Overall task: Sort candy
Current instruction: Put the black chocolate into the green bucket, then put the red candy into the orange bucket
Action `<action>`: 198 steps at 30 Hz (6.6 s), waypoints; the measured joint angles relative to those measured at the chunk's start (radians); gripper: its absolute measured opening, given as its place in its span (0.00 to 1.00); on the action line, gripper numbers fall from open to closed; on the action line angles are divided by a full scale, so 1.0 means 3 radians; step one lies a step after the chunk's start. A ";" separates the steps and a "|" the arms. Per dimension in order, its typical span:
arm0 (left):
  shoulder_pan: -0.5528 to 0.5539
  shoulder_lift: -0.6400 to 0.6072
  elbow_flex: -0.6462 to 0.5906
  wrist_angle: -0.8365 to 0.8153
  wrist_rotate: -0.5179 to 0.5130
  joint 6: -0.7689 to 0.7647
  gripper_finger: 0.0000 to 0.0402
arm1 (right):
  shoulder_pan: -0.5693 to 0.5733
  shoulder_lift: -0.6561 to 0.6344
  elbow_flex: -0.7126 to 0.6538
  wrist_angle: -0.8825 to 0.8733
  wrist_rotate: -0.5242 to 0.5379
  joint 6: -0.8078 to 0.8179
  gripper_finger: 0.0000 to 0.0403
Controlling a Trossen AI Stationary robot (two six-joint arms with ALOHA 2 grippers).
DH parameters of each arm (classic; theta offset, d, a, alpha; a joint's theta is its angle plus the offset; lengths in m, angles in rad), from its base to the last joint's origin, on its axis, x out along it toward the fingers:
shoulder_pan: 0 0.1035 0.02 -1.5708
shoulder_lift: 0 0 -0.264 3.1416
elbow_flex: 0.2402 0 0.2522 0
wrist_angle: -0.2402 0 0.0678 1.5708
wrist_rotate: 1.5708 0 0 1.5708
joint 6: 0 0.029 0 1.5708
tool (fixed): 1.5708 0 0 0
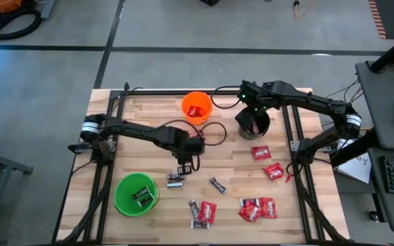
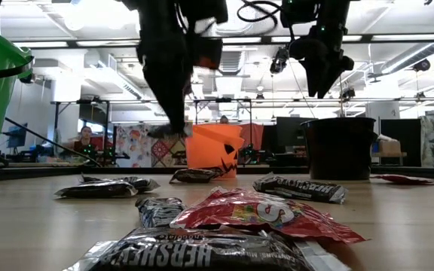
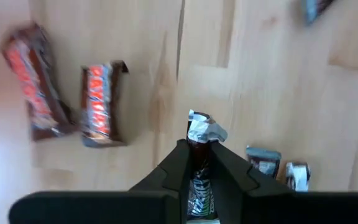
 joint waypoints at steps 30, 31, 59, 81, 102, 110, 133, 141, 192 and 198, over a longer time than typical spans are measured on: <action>-0.0490 -0.1818 0.0017 -0.1534 0.1046 -0.0574 0.09 | 0.0054 -0.0001 0.0003 0.0026 -0.0501 0.0451 0.44; -0.0565 -0.1820 -0.0007 -0.1534 0.1045 -0.0643 0.09 | 0.0062 -0.0001 0.0003 0.0026 -0.0503 0.0475 0.44; -0.1338 -0.1789 -0.0769 -0.0990 0.0988 -0.1259 0.32 | 0.0300 -0.0031 0.0005 -0.0276 -0.0881 0.0788 0.44; -0.0272 -0.2096 -0.0195 -0.0645 0.0549 0.0065 0.22 | 0.1435 -0.0418 0.0411 -0.1036 -0.1259 0.2312 0.45; 0.0186 -0.1967 -0.0216 0.0794 0.0910 0.0526 0.19 | 0.2019 -0.0305 -0.1092 -0.0613 -0.1355 0.2966 0.46; 0.0208 -0.1958 -0.0263 0.0793 0.0964 0.0422 0.19 | 0.2038 -0.0305 -0.1771 0.0097 -0.1461 0.2943 0.46; 0.0339 -0.1958 -0.0289 0.0889 0.0961 0.0363 0.19 | 0.2038 -0.0305 -0.2519 0.1144 -0.1376 0.2934 0.24; 0.0348 -0.1958 -0.0357 0.0948 0.0963 0.0352 0.19 | 0.2038 -0.0306 -0.2510 0.1173 -0.1371 0.2876 0.08; 0.0367 -0.2079 -0.0369 0.0656 0.0872 -0.0266 0.19 | -0.0130 0.1146 0.0862 0.2530 -0.1221 0.0020 0.02; 0.0367 -0.2133 -0.0369 0.0298 0.0868 -0.0442 0.19 | -0.0173 0.1499 0.0984 0.2399 -0.1191 0.0014 0.02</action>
